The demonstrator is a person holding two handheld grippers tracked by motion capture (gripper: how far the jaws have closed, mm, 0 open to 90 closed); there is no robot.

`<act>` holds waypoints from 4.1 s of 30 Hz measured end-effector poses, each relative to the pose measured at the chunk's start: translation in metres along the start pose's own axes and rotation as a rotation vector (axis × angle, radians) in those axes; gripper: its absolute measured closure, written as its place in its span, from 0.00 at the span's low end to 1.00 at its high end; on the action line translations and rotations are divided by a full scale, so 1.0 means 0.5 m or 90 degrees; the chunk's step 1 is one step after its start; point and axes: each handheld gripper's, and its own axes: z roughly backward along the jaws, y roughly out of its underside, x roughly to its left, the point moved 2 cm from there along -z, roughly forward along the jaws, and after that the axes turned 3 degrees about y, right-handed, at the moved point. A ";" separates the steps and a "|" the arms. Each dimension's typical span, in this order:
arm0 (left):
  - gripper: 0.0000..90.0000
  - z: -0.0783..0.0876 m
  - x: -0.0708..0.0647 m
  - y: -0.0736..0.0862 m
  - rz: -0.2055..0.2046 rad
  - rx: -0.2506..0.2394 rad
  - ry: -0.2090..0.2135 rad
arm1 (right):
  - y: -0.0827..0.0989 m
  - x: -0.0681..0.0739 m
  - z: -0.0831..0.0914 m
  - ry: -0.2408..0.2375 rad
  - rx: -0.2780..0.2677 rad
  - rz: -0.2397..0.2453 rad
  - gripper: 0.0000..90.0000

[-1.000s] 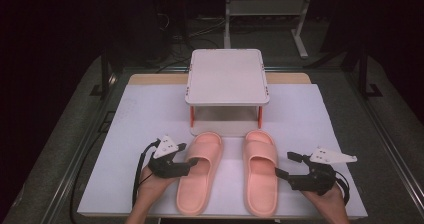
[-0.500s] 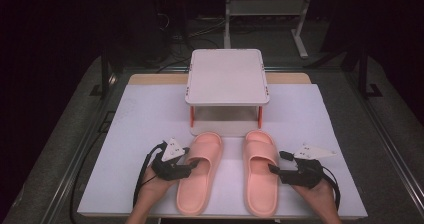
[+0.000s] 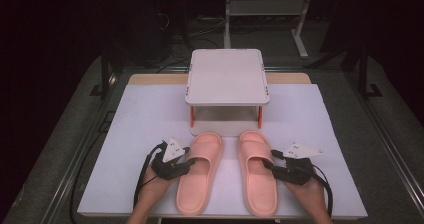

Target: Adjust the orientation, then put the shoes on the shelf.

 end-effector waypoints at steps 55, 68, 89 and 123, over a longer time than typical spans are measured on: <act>0.89 0.166 0.057 -0.070 -0.007 -0.076 0.000 | -0.053 -0.033 0.116 -0.021 -0.071 -0.030 0.91; 0.89 0.220 0.089 -0.095 -0.003 -0.089 0.002 | -0.118 -0.016 0.154 -0.060 -0.063 0.003 0.91; 0.89 0.254 0.124 -0.199 -0.039 -0.108 0.013 | -0.239 -0.044 0.190 -0.118 -0.097 0.013 0.91; 0.89 0.200 0.248 -0.318 -0.025 -0.075 0.011 | -0.397 -0.140 0.143 -0.123 -0.059 0.048 0.91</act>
